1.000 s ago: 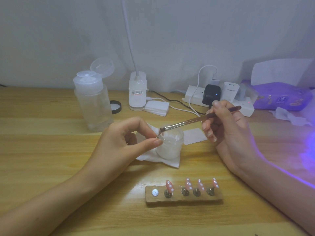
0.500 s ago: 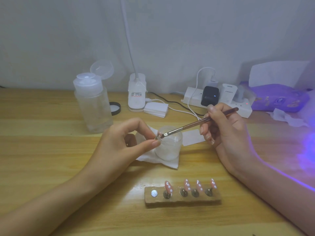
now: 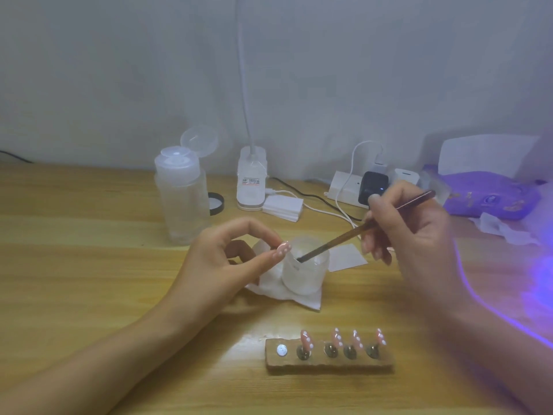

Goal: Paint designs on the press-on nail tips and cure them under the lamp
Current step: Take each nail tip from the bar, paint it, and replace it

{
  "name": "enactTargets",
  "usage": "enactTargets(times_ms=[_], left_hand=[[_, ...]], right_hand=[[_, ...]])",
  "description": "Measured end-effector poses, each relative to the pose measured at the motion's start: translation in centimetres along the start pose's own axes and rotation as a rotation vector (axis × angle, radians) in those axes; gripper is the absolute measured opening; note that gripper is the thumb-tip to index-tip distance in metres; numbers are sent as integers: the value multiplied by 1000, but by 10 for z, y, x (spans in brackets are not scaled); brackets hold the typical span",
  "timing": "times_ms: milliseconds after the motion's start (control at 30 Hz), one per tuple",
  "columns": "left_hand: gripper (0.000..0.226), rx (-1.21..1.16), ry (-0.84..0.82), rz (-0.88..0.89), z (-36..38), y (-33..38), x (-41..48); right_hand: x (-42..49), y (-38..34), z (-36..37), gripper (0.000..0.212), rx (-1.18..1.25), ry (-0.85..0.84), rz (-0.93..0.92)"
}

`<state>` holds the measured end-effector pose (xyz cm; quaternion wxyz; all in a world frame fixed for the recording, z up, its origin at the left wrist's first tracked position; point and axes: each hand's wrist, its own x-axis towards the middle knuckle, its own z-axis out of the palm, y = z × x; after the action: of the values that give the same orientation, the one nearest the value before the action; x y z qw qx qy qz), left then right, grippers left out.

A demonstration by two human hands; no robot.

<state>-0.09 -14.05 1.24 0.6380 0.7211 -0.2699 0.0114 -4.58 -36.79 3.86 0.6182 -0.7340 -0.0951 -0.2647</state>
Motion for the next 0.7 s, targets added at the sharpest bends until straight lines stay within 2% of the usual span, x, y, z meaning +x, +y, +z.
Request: enactTargets(times_ms=[133,400,533,700], left_hand=[[13,17,-20,20,-1,-3,0],[15,-8,-40,96,-1,-3,0],[14,-50,-72,91,-1,-3,0],[16,-91,-4,44,-1,-3,0]], right_hand=[[5,-14,3,30,-108,-148,-19],[1,-14,10,34,-142,-205,18],[5,-16,6,31,-111,-174,-2],[11,-12,-4,24,-68,-71,-32]])
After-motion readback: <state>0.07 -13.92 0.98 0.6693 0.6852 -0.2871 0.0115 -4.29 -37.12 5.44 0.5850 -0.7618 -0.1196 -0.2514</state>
